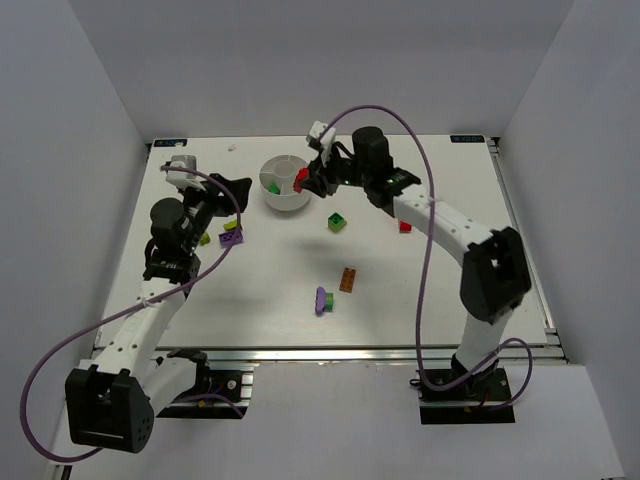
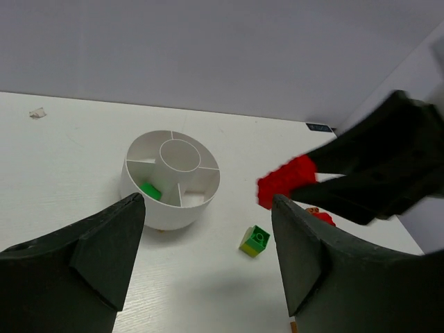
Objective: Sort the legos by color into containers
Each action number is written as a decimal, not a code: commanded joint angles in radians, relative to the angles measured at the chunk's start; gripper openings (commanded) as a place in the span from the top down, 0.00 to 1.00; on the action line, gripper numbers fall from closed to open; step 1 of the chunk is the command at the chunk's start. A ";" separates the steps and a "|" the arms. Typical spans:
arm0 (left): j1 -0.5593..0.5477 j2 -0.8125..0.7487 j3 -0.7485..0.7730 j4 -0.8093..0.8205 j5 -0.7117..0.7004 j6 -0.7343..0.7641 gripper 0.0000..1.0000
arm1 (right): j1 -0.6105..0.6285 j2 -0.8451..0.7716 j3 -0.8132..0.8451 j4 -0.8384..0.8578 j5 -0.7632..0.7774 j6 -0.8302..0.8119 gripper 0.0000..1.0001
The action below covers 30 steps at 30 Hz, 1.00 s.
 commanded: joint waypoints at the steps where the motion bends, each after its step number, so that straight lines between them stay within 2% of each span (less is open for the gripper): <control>1: -0.001 -0.011 0.025 -0.021 0.001 0.027 0.17 | -0.005 0.138 0.145 -0.057 -0.007 0.026 1.00; 5: -0.001 -0.010 0.028 -0.022 0.012 0.023 0.17 | -0.015 0.275 0.323 -0.126 0.004 0.065 1.00; 9: -0.001 0.007 0.027 -0.014 0.033 0.009 0.17 | -0.034 0.371 0.399 -0.126 -0.007 0.134 1.00; 20: -0.001 0.030 0.030 -0.017 0.047 0.003 0.17 | -0.059 0.424 0.465 -0.129 -0.003 0.148 0.99; 30: -0.001 0.035 0.027 -0.017 0.044 0.006 0.16 | -0.065 0.490 0.528 -0.131 0.027 0.141 0.79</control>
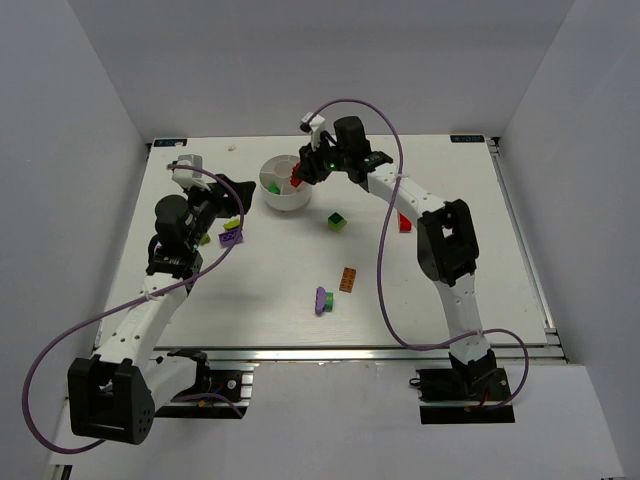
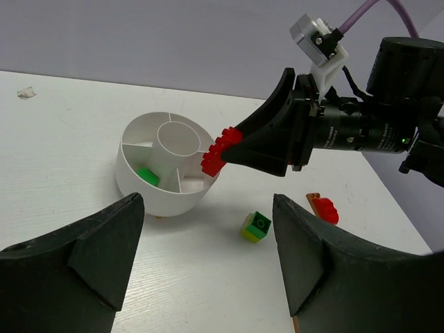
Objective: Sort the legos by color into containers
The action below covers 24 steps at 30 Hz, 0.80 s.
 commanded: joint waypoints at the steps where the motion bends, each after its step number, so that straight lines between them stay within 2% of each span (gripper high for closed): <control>1: -0.001 -0.006 0.027 -0.004 0.009 0.003 0.16 | -0.005 0.032 0.074 0.026 0.017 0.006 0.78; 13: 0.001 -0.006 0.025 0.002 0.020 0.003 0.16 | -0.005 0.068 0.109 0.008 0.046 0.004 0.43; 14: -0.001 -0.008 0.024 0.003 0.023 0.003 0.16 | -0.005 0.056 0.100 0.008 0.046 0.000 0.32; 15: -0.001 -0.010 0.022 0.003 0.023 0.003 0.16 | -0.005 0.046 0.088 0.008 0.046 -0.003 0.27; 16: -0.001 -0.010 0.024 0.006 0.025 0.001 0.16 | -0.005 0.037 0.060 0.011 0.046 -0.008 0.11; 21: -0.001 -0.016 0.019 0.016 0.042 0.003 0.17 | -0.014 -0.107 -0.096 0.038 0.075 -0.057 0.11; 24: -0.001 -0.022 0.013 0.026 0.055 0.003 0.21 | -0.031 -0.275 -0.307 0.125 0.136 -0.114 0.11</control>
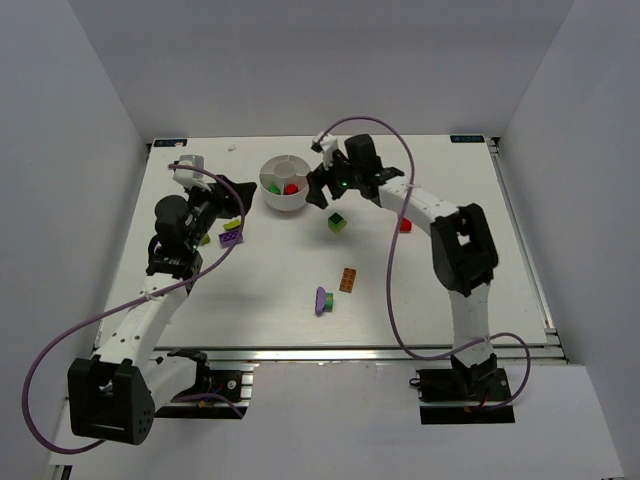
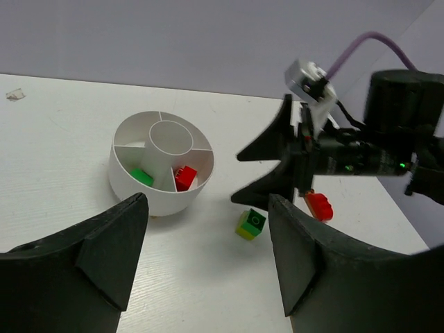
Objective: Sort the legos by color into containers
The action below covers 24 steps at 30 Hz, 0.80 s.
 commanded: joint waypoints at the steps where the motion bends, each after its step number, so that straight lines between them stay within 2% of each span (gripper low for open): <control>1: -0.001 -0.023 0.012 0.034 0.047 0.003 0.23 | -0.040 -0.279 -0.159 0.130 0.072 -0.093 0.11; 2: -0.001 -0.021 0.010 0.041 0.057 -0.003 0.30 | -0.054 -0.326 -0.293 0.190 0.084 -0.096 0.11; 4: -0.001 -0.023 0.009 0.057 0.097 -0.005 0.45 | -0.112 -0.419 -0.433 0.242 0.089 -0.087 0.11; 5: -0.001 -0.023 0.007 0.062 0.105 -0.009 0.56 | -0.136 -0.490 -0.489 0.261 0.011 -0.087 0.11; 6: -0.002 -0.023 0.007 0.065 0.113 -0.011 0.77 | -0.179 -0.513 -0.538 0.215 -0.018 -0.084 0.14; 7: -0.002 -0.021 0.007 0.067 0.120 -0.011 0.85 | -0.196 -0.547 -0.549 0.172 -0.038 -0.087 0.26; 9: -0.004 -0.021 0.007 0.067 0.125 -0.012 0.92 | -0.236 -0.584 -0.599 0.091 -0.043 -0.110 0.42; 10: -0.004 -0.018 0.009 0.068 0.131 -0.014 0.92 | -0.250 -0.625 -0.628 0.092 -0.014 -0.093 0.56; 11: -0.004 -0.017 0.009 0.070 0.134 -0.014 0.91 | -0.261 -0.642 -0.661 0.100 0.009 -0.070 0.62; 12: -0.004 -0.017 0.009 0.070 0.134 -0.015 0.84 | -0.277 -0.656 -0.706 0.107 0.036 -0.052 0.64; 13: -0.004 -0.015 0.010 0.067 0.134 -0.017 0.67 | -0.278 -0.668 -0.721 0.105 0.119 -0.033 0.64; 15: -0.007 -0.017 0.010 0.062 0.127 -0.015 0.57 | -0.278 -0.670 -0.736 0.086 0.197 0.027 0.61; 16: -0.009 -0.018 0.010 0.058 0.122 -0.014 0.48 | -0.278 -0.668 -0.753 0.088 0.274 0.048 0.55; 20: -0.016 -0.024 0.012 0.047 0.108 -0.003 0.43 | -0.279 -0.648 -0.779 0.112 0.422 0.139 0.45; 24: -0.021 -0.029 0.013 0.044 0.105 0.002 0.43 | -0.278 -0.580 -0.750 0.105 0.508 0.165 0.42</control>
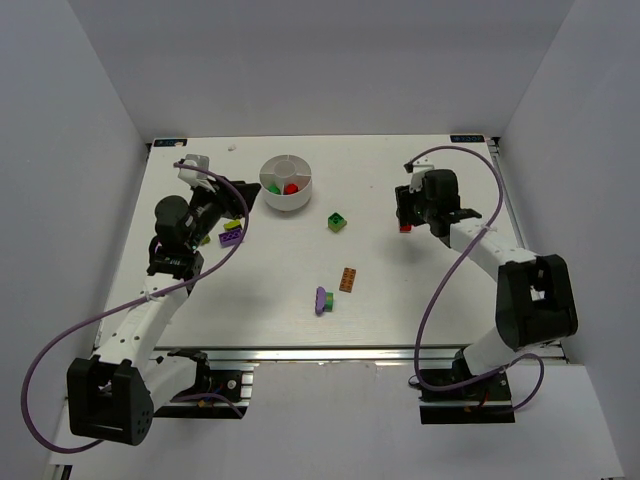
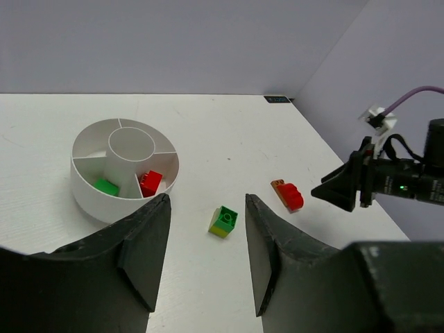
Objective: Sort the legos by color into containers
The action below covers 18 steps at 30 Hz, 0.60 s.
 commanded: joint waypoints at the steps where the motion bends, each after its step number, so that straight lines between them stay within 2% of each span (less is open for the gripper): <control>1: -0.007 -0.029 0.015 -0.006 0.000 0.012 0.43 | -0.001 0.073 0.039 0.016 0.139 0.066 0.42; 10: -0.012 -0.028 0.015 -0.006 0.002 0.012 0.42 | -0.003 0.219 0.137 0.007 0.225 0.080 0.42; 18: -0.013 -0.025 0.015 -0.002 0.008 0.009 0.42 | -0.003 0.282 0.184 -0.001 0.207 0.094 0.42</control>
